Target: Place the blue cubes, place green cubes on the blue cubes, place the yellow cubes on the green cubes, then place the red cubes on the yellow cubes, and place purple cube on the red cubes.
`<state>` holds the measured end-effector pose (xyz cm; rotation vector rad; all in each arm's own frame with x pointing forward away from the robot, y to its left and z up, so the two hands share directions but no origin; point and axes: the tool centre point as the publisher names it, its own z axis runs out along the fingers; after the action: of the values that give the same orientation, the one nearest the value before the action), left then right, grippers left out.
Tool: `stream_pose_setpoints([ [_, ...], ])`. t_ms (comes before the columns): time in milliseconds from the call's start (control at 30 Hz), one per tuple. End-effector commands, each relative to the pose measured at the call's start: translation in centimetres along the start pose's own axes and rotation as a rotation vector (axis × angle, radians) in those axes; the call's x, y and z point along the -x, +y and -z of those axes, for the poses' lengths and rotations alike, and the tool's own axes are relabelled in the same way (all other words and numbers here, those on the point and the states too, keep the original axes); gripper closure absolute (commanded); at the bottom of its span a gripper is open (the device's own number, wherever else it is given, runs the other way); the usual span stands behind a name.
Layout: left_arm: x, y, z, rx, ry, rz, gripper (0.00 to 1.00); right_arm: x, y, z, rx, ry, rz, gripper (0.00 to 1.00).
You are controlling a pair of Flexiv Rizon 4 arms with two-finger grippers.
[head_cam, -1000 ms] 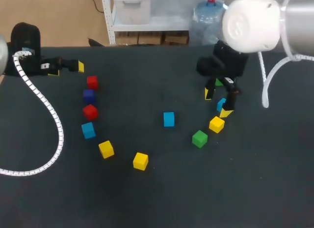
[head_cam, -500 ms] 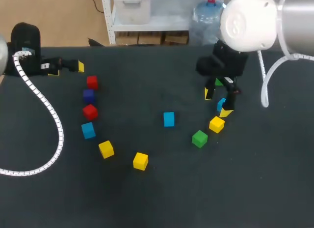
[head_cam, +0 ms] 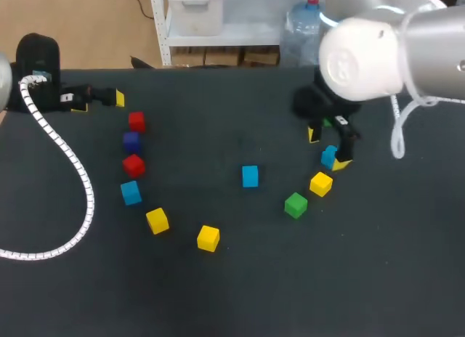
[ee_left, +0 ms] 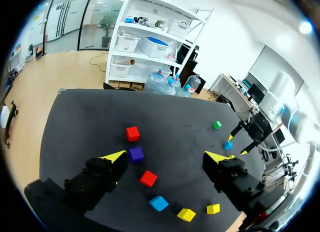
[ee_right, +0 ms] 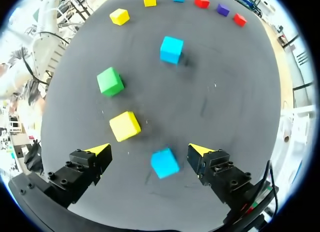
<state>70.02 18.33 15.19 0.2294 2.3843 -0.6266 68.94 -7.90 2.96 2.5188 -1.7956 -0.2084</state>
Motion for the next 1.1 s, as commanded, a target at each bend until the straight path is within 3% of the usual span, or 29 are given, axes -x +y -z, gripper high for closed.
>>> stream_pose_setpoints([
  [33,-0.1,0.2,0.0,-0.006,-0.005,-0.001,0.0,-1.7,0.5,-0.3,-0.051,-0.015,0.009,0.0],
  [433,-0.1,0.2,0.0,-0.006,-0.005,-0.001,0.0,-4.2,-1.3,-1.7,-0.016,-0.074,0.233,0.0],
  [800,-0.1,0.2,0.0,-0.006,-0.005,-0.001,0.0,-3.3,-2.2,-2.2,-0.023,-0.08,0.271,0.0],
  [1100,-0.1,0.2,0.0,-0.006,-0.005,-0.001,0.0,-2.0,-3.5,-1.9,-0.025,-0.016,0.309,0.0],
])
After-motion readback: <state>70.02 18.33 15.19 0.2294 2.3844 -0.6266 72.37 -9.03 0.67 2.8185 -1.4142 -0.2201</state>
